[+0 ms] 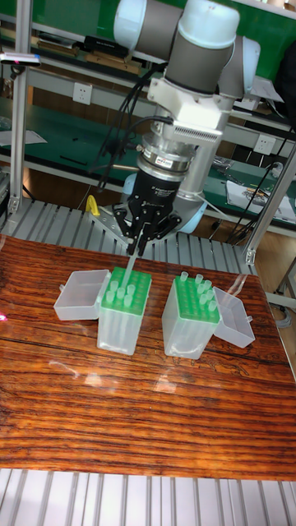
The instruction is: Transfer all large pipette tips from one holder to another
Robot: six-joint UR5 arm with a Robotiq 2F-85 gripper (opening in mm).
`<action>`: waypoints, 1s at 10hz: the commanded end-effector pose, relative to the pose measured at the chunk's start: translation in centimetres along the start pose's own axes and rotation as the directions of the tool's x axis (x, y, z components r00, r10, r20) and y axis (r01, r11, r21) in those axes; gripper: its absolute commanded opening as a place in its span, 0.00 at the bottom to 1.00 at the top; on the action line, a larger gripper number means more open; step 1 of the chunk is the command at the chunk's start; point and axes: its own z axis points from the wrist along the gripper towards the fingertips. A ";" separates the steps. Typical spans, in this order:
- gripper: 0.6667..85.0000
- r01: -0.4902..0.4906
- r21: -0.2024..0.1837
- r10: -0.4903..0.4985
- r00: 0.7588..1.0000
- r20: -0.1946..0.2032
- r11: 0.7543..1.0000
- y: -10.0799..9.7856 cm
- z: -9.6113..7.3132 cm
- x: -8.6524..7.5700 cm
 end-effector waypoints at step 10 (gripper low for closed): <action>0.22 -0.016 -0.029 0.016 1.000 -0.001 0.999 3.5 -4.0 -0.4</action>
